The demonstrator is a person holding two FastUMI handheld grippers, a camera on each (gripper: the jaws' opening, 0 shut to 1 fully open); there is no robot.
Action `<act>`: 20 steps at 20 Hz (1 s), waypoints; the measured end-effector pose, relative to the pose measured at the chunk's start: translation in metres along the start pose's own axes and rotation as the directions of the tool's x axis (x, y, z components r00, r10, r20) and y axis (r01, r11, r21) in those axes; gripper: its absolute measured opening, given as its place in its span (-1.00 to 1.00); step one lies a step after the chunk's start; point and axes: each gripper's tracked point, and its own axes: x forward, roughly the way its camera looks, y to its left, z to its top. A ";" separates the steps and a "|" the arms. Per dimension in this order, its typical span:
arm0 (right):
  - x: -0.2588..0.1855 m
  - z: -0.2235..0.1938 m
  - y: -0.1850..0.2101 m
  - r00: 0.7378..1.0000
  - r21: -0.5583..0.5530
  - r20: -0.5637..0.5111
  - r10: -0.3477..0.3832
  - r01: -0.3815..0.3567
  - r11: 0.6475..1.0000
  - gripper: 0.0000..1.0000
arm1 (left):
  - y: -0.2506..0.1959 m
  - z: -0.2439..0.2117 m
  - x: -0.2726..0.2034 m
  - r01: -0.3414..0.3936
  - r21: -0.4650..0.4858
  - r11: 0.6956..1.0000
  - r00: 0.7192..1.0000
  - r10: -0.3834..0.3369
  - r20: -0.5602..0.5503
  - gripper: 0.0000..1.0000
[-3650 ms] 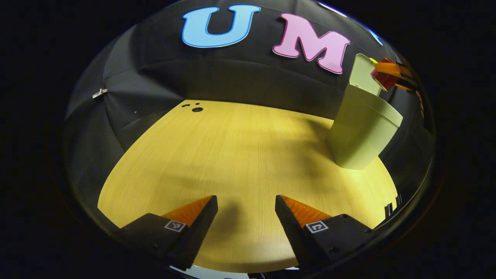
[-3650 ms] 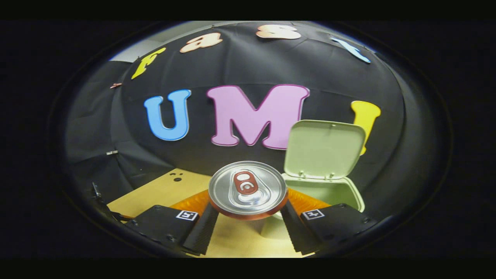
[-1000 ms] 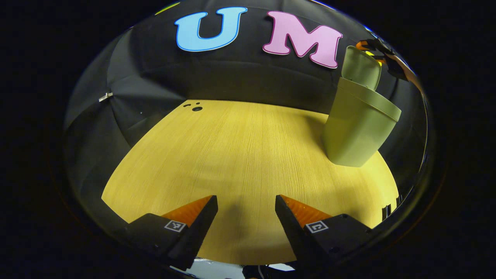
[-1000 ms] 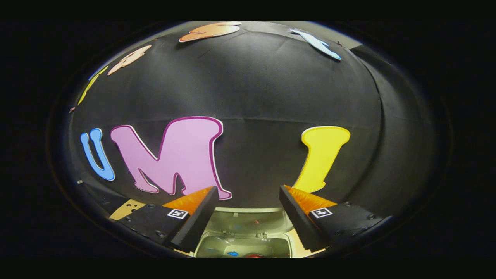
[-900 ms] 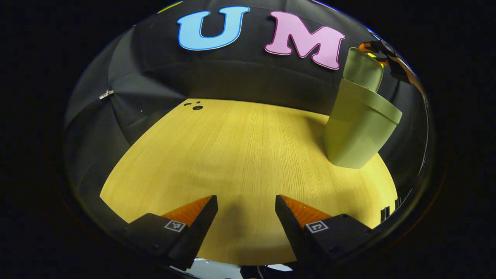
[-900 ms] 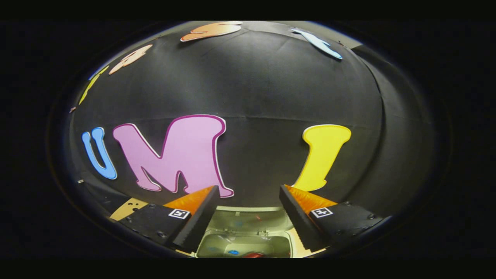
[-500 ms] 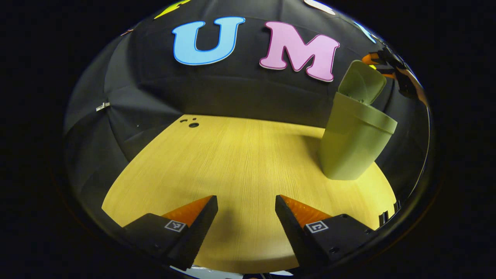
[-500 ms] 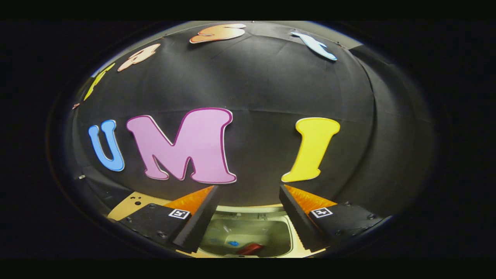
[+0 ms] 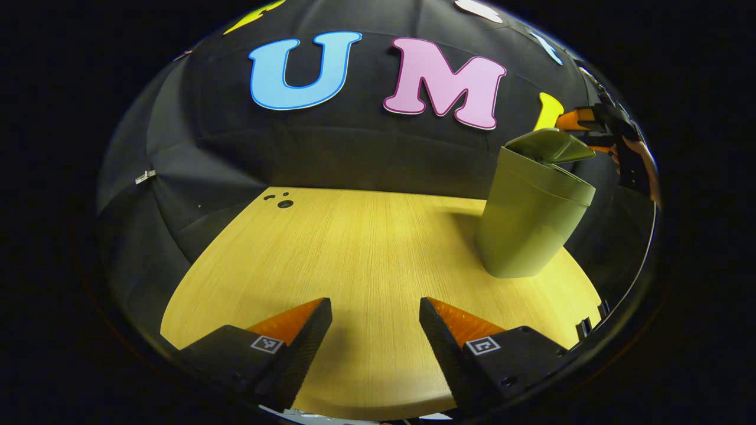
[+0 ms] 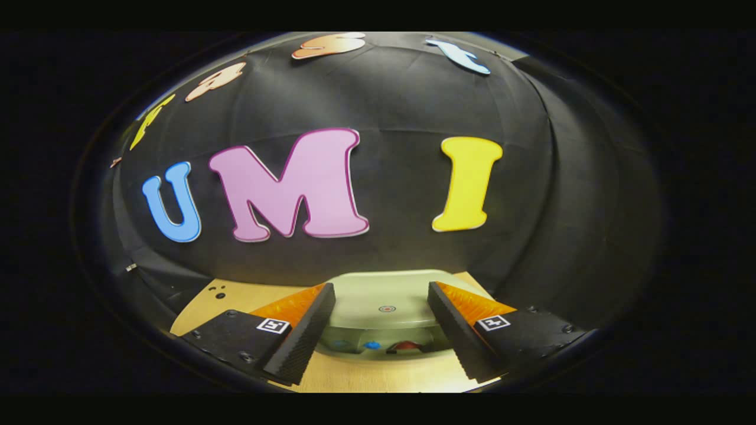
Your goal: Press the lid of the desktop garbage bin to open it, pick up the crumpled paper on the desktop and throw it into the bin, then pick up the pop can on the desktop and drop it into the bin, and finally close the garbage bin lid.
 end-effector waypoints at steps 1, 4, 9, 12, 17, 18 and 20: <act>0.000 -0.010 -0.001 1.000 0.001 -0.020 -0.005 0.005 1.000 0.97 | 0.002 -0.003 -0.001 0.001 0.004 1.000 1.000 -0.001 -0.004 0.92; 0.000 -0.033 -0.004 0.998 0.021 -0.057 -0.025 0.026 0.999 0.98 | 0.007 -0.009 -0.002 0.001 0.005 1.000 1.000 -0.001 -0.020 0.92; 0.001 -0.056 -0.005 0.994 -0.016 -0.092 -0.051 0.050 0.999 0.99 | 0.019 -0.017 -0.006 -0.004 0.005 1.000 0.999 0.005 -0.034 0.92; 0.001 -0.060 -0.007 0.994 -0.012 -0.079 -0.077 0.076 0.997 0.99 | 0.026 -0.016 -0.007 -0.008 0.009 1.000 0.999 0.008 -0.035 0.92; 0.000 -0.069 -0.005 0.996 -0.042 -0.058 -0.073 0.071 0.997 1.00 | 0.023 -0.013 -0.010 0.000 0.048 0.999 1.000 0.001 -0.020 0.92; 0.001 -0.064 -0.003 0.997 -0.031 -0.029 -0.067 0.066 0.997 1.00 | 0.021 -0.012 -0.010 0.004 0.055 0.998 1.000 -0.003 -0.015 0.92; -0.001 -0.060 -0.003 0.998 -0.039 -0.001 -0.056 0.056 0.998 0.99 | 0.016 -0.005 -0.011 0.010 0.064 0.998 1.000 -0.010 0.001 0.92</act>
